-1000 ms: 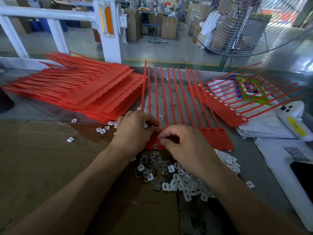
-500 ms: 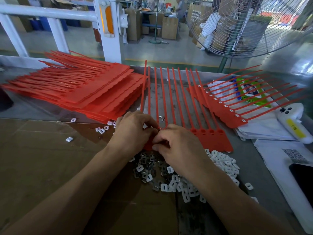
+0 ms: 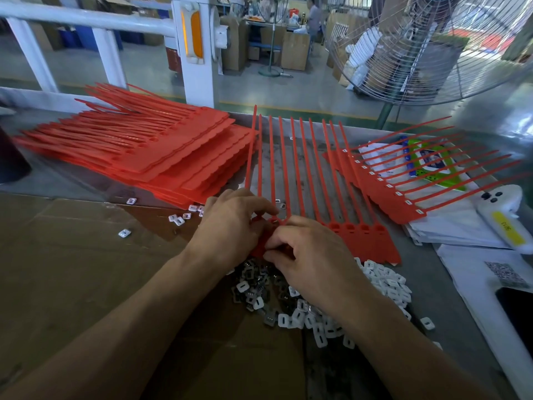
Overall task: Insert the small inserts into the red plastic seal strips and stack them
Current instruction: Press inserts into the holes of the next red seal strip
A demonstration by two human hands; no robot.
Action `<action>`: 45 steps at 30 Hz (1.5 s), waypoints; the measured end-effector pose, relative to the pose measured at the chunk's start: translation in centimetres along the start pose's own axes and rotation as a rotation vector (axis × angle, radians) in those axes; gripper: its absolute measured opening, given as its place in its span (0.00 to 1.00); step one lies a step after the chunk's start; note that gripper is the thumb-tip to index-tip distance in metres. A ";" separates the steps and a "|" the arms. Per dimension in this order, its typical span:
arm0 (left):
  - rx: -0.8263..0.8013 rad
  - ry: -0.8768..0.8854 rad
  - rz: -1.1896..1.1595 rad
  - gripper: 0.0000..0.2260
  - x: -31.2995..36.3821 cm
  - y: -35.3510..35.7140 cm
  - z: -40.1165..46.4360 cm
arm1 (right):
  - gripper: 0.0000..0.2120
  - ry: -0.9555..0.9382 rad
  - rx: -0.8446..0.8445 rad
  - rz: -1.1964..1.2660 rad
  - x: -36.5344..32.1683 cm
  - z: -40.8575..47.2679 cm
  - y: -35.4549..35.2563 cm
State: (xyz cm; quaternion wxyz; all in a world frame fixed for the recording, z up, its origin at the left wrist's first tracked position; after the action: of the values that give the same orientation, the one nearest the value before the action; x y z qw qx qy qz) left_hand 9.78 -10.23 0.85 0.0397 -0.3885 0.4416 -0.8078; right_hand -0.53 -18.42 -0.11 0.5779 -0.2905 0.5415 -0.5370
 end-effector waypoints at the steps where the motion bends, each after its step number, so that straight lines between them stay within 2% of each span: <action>1: -0.006 0.014 0.005 0.11 0.1 0.0 0.0 | 0.04 0.003 -0.001 0.001 0.0 0.0 0.0; 10: -0.081 0.128 0.104 0.10 0.6 0.5 -0.1 | 0.04 0.028 0.017 0.059 0.4 0.2 0.1; 18: -0.116 0.064 0.044 0.10 0.5 0.3 0.1 | 0.04 0.046 -0.015 0.063 0.2 0.4 -0.1; 25: -0.222 0.061 0.145 0.12 1.1 0.4 0.9 | 0.06 0.061 -0.037 0.106 0.3 0.0 -0.6; 30: -0.138 0.174 0.047 0.10 0.7 0.2 -0.1 | 0.05 0.119 -0.045 0.258 1.0 0.0 -0.5; 35: -0.112 0.231 0.006 0.10 0.1 -0.1 -0.8 | 0.06 0.226 0.053 0.505 3.2 0.2 -1.7; 39: -0.126 0.249 0.020 0.10 -0.1 -0.1 -0.9 | 0.07 0.308 0.099 0.477 5.7 1.5 -3.2; 45: -0.120 0.240 0.032 0.10 -0.1 -0.1 -1.1 | 0.06 0.344 0.074 0.426 6.4 2.0 -1.7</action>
State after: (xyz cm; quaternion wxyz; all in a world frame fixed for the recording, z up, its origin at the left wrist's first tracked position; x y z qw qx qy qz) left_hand 9.14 -9.35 0.54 -0.0239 -0.2836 0.4966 -0.8200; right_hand -0.22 -25.34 -0.10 0.5877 -0.0534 0.6605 -0.4642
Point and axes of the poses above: each hand's wrist, its own z-axis towards the middle knuckle, its own y-axis out of the palm, x = y × z, the point moved 8 cm from there along z, towards the middle knuckle, and after that the axes turned 6 degrees about -z, right-handed, at the moved point
